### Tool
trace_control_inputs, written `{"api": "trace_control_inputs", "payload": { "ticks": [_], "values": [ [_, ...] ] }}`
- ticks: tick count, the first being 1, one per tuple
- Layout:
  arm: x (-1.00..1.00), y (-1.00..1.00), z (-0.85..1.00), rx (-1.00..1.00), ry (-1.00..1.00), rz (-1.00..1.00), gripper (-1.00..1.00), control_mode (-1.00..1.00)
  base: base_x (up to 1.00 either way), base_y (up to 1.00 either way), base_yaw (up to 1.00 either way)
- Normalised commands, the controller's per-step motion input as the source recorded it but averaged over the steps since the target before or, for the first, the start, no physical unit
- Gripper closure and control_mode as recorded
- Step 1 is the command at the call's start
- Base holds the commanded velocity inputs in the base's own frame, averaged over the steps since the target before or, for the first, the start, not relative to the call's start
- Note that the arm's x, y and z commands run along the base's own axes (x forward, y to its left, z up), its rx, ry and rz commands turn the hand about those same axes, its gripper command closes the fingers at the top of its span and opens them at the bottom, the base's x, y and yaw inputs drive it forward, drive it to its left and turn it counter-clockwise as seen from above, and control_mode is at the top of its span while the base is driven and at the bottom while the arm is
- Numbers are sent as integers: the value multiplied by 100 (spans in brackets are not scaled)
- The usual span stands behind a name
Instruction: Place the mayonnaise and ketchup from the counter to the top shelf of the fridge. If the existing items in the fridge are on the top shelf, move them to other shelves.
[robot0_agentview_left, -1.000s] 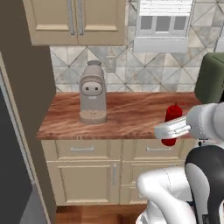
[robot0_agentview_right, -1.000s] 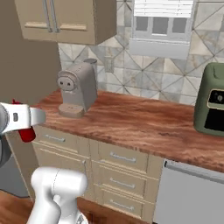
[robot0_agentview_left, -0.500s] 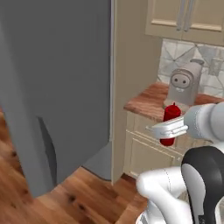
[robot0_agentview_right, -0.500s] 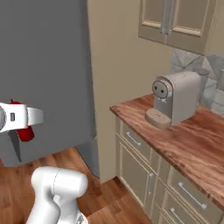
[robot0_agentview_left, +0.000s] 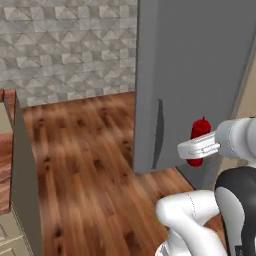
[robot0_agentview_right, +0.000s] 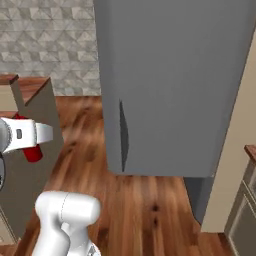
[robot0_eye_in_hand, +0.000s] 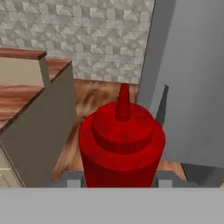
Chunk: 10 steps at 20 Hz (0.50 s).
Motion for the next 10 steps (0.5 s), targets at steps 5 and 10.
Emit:
{"api": "trace_control_inputs", "payload": {
  "ticks": [5, 10],
  "values": [
    [0, 0, 0, 0, 0, 0, 100, 100, -2, 100, 51],
    [0, 0, 0, 0, 0, 0, 100, 100, 62, 37, 8]
  ]
}}
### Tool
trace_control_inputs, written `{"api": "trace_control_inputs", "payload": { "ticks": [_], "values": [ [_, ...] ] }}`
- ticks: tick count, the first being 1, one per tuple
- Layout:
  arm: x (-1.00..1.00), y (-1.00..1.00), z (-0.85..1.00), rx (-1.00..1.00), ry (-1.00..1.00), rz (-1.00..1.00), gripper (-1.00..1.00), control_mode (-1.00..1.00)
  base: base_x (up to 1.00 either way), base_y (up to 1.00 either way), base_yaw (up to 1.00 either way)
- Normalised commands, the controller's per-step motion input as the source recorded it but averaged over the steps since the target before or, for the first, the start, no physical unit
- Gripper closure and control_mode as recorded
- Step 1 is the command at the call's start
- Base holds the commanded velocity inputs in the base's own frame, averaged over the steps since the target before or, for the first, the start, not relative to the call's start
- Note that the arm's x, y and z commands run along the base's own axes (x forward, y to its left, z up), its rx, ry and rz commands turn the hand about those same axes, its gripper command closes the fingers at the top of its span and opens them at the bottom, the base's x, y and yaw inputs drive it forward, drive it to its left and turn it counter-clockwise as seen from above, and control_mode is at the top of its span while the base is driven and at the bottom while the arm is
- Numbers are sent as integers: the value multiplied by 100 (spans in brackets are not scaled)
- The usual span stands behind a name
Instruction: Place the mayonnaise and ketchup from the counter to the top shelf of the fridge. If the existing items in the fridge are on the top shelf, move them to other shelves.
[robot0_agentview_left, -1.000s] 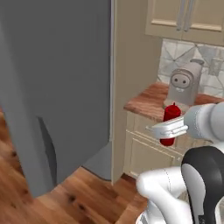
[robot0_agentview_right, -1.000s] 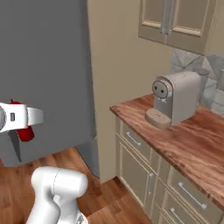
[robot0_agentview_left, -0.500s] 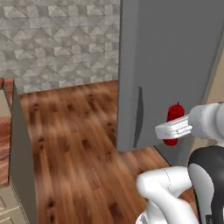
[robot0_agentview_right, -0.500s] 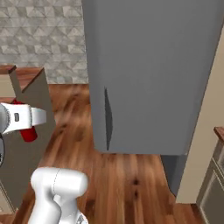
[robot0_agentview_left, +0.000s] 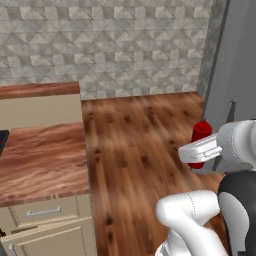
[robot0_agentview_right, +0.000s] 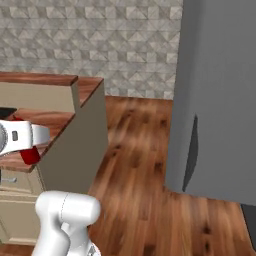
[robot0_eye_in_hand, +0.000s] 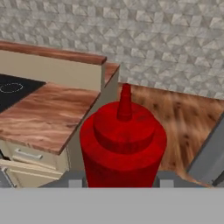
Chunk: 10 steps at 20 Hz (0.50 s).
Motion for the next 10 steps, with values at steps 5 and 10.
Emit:
{"api": "trace_control_inputs", "payload": {
  "ticks": [5, 10],
  "values": [
    [0, 0, 0, 0, 0, 0, 100, 100, 76, -1, 0],
    [0, 0, 0, 0, 0, 0, 100, 100, 95, 0, 0]
  ]
}}
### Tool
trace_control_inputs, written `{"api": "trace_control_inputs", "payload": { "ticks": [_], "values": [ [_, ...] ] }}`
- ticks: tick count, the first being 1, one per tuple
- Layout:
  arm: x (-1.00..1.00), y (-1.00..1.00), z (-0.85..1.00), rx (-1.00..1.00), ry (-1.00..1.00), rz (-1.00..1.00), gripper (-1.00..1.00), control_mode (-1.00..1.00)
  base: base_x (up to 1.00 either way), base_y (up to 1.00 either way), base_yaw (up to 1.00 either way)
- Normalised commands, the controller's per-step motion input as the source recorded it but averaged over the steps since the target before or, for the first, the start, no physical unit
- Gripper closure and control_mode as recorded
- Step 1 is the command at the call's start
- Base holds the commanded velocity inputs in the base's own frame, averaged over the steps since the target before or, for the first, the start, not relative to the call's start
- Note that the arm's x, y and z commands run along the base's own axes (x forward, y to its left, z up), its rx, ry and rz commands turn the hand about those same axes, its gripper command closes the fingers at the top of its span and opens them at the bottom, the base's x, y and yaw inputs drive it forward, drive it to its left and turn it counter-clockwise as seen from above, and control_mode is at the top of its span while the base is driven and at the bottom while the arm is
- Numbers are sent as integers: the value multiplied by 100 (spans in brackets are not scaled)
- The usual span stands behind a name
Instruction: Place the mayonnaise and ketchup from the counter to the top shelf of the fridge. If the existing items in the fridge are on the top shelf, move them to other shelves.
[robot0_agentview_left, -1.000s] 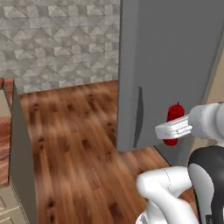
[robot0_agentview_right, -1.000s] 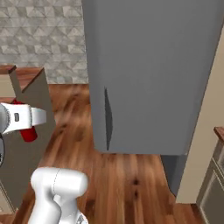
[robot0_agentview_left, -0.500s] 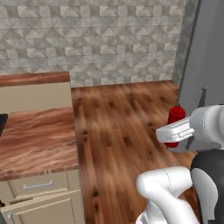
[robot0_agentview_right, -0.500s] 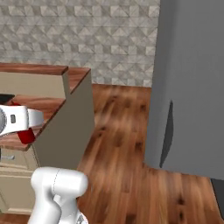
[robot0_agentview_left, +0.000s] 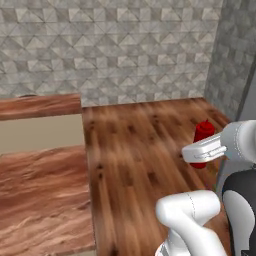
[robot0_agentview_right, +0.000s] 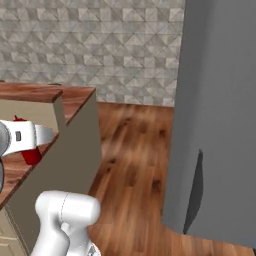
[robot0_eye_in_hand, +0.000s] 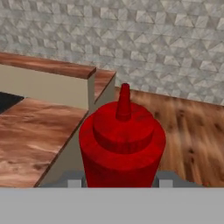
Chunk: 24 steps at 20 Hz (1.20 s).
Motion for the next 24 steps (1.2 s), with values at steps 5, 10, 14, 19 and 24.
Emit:
{"api": "trace_control_inputs", "payload": {
  "ticks": [5, 10, 14, 19, 24],
  "values": [
    [0, 0, 0, 0, 0, 0, 100, 100, 100, 0, 0],
    [0, 0, 0, 0, 0, 0, 100, 100, 100, 0, 0],
    [0, 0, 0, 0, 0, 0, 100, 100, 100, 0, 0],
    [0, 0, 0, 0, 0, 0, 100, 100, 100, 0, -1],
    [0, 0, 0, 0, 0, 0, 100, 100, 100, 0, -4]
  ]
}}
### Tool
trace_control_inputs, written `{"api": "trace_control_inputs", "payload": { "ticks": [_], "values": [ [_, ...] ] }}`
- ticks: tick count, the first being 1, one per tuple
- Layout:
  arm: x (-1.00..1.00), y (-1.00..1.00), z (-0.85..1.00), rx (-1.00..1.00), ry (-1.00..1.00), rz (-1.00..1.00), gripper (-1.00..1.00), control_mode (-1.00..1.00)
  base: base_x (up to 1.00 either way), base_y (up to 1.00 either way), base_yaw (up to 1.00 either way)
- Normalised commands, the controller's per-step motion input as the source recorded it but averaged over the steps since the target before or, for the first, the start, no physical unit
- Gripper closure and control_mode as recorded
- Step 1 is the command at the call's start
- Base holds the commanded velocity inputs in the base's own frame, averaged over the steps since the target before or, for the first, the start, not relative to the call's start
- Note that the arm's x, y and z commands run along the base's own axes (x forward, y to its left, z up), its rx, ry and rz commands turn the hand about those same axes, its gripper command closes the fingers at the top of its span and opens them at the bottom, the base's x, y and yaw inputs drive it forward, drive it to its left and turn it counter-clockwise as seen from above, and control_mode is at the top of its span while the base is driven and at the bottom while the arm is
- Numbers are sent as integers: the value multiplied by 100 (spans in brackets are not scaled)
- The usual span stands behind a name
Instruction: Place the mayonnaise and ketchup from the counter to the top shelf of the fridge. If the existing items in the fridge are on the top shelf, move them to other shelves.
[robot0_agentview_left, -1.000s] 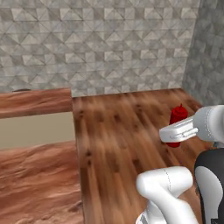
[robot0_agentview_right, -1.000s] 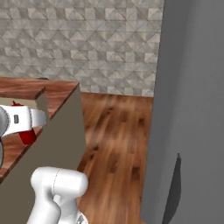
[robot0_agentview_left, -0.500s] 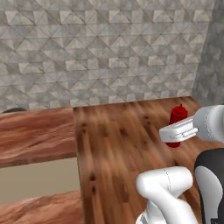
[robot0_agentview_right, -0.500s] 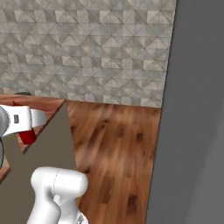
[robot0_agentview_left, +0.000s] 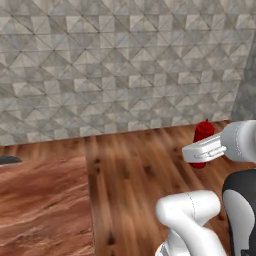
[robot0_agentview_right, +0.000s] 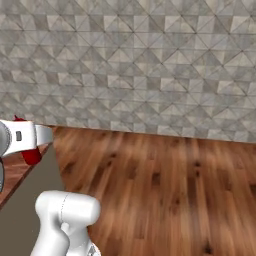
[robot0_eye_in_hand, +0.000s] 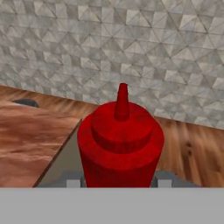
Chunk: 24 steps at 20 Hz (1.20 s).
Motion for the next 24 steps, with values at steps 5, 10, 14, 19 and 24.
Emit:
{"api": "trace_control_inputs", "payload": {
  "ticks": [5, 10, 14, 19, 24],
  "values": [
    [0, 0, 0, 0, 0, 0, 100, 100, 100, 0, -8],
    [0, 0, 0, 0, 0, 0, 100, 100, 100, 0, -18],
    [0, 0, 0, 0, 0, 0, 100, 100, 97, 0, -34],
    [0, 0, 0, 0, 0, 0, 100, 100, 66, 0, -66],
    [0, 0, 0, 0, 0, 0, 100, 100, 36, 0, -79]
  ]
}}
